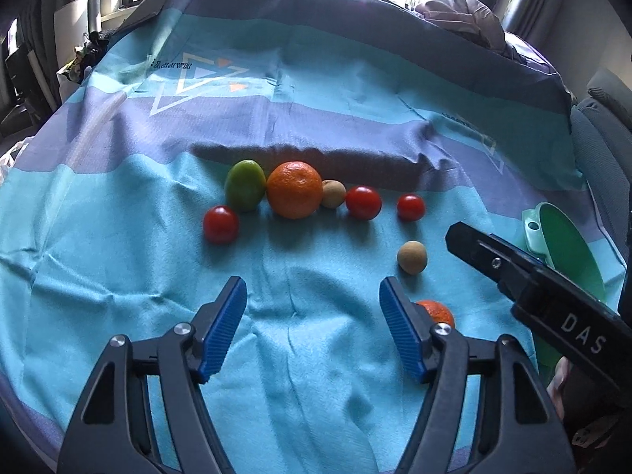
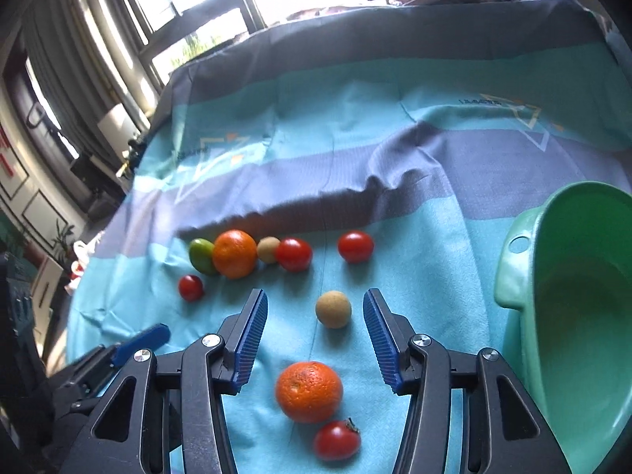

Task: Organize fruits
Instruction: 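Lower the right gripper around the orange and close on it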

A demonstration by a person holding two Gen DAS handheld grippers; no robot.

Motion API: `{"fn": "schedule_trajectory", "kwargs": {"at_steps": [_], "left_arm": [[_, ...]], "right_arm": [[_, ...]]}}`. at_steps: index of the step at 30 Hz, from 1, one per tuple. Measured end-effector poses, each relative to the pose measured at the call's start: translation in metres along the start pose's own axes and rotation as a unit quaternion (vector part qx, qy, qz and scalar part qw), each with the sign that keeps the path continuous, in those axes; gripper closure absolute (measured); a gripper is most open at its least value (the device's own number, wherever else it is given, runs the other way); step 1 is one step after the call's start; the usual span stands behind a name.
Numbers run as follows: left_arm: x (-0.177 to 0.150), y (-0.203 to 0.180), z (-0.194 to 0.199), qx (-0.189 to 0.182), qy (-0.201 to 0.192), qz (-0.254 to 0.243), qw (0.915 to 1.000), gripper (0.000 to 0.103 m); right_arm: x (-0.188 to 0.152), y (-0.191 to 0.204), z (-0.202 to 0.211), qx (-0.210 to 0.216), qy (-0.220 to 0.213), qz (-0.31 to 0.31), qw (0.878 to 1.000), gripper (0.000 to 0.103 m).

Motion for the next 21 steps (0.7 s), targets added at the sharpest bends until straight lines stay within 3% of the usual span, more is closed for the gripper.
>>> {"fn": "schedule_trajectory", "kwargs": {"at_steps": [8, 12, 15, 21], "left_arm": [[-0.004, -0.005, 0.003, -0.018, 0.002, -0.007, 0.9998, 0.034], [-0.006, -0.007, 0.003, -0.027, 0.006, -0.005, 0.9996, 0.035], [-0.007, -0.007, 0.002, -0.032, 0.010, -0.002, 0.9994, 0.036], [-0.009, -0.007, -0.001, -0.027, 0.015, -0.003, 0.9995, 0.039]], "right_arm": [[0.009, 0.011, 0.020, 0.001, -0.030, 0.050, 0.998, 0.049], [0.003, 0.005, 0.016, -0.027, -0.006, 0.035, 0.999, 0.049], [-0.006, -0.006, 0.011, -0.021, 0.036, 0.004, 0.999, 0.049], [-0.009, -0.017, 0.014, -0.019, 0.038, -0.015, 0.999, 0.056]]}}
Point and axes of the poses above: each gripper's, at about its wrist camera, not at the fingertips, and z roughly against the way its jaws point, y to its left, x to its top, the point moved 8 cm from there along -z, roughly the way its jaws point, and after that the axes turned 5 degrees about z, right-handed, at the moved point
